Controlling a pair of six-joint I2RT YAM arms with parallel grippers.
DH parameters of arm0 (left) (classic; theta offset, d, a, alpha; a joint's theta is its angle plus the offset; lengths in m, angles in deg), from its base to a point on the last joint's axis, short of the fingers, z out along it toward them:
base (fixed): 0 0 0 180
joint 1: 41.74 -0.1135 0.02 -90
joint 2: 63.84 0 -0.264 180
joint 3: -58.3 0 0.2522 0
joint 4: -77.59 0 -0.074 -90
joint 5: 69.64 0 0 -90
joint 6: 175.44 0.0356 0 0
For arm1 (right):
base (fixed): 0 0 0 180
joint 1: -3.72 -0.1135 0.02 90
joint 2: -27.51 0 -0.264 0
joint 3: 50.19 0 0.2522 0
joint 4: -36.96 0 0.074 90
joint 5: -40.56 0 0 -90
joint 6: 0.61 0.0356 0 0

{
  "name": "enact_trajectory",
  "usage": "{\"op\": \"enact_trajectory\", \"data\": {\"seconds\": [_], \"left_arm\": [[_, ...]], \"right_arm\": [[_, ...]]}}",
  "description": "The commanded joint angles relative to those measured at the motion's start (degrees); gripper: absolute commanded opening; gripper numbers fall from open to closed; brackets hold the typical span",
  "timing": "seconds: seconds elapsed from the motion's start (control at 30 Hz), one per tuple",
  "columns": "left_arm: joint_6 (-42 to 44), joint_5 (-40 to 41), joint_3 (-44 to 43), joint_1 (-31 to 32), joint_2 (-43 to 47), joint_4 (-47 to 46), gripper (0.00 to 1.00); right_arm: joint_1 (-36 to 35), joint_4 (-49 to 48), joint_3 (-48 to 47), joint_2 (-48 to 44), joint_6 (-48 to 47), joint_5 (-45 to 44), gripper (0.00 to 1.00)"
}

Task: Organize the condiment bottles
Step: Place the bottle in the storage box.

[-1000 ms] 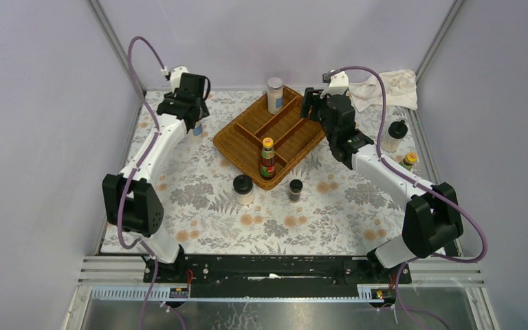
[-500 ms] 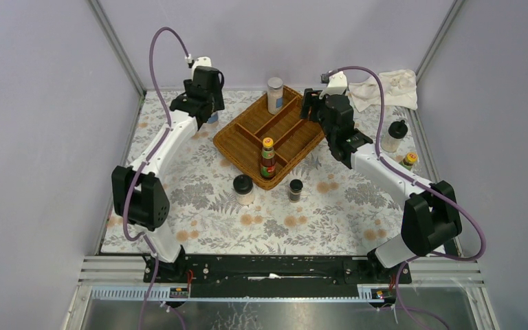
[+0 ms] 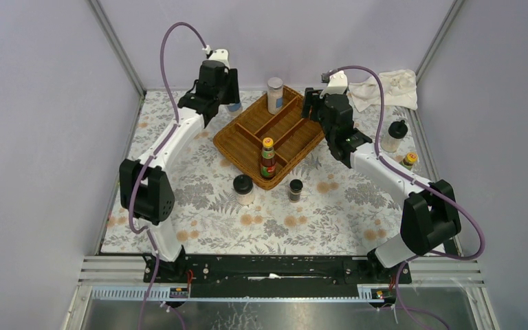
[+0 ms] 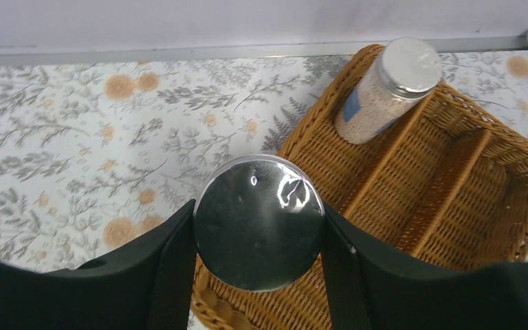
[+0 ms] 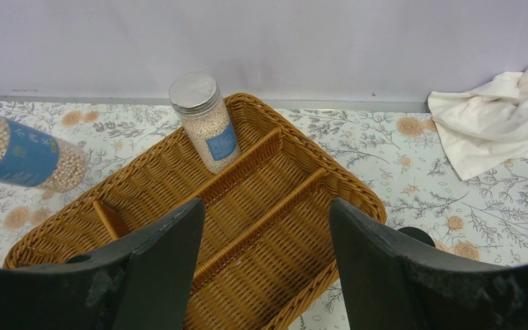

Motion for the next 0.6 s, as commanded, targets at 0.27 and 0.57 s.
{"op": "enact_trajectory", "data": {"seconds": [0.27, 0.57], "left_arm": [[4.0, -10.5, -9.3, 0.3, -7.2, -7.6, 0.00], [5.8, -15.7, -15.2, 0.3, -12.3, -3.5, 0.00]], "right_arm": [[-0.2, -0.8, -3.5, 0.8, -2.5, -4.5, 0.74], [-0.1, -0.3, -4.9, 2.0, -3.0, -5.5, 0.74]]}}
